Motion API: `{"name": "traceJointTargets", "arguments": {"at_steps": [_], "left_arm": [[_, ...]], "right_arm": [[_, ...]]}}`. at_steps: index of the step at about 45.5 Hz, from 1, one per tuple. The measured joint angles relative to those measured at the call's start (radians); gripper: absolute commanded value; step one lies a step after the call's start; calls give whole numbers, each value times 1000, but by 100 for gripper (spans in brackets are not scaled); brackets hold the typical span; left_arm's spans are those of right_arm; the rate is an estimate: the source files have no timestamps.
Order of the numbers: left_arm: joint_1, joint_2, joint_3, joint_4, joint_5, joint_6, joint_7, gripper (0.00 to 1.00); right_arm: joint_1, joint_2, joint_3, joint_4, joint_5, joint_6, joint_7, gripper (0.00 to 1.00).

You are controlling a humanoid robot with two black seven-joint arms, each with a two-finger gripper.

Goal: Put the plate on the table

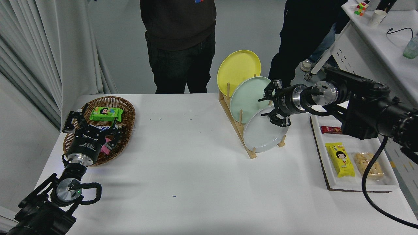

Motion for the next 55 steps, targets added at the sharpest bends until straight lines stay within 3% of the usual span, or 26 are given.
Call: {"name": "traceJointTargets", "arguments": {"at_steps": [55], "left_arm": [[0, 0, 0, 0, 0, 0, 0, 98]], "right_arm": [[-2, -10, 1, 22, 0, 13, 0, 34]]}}
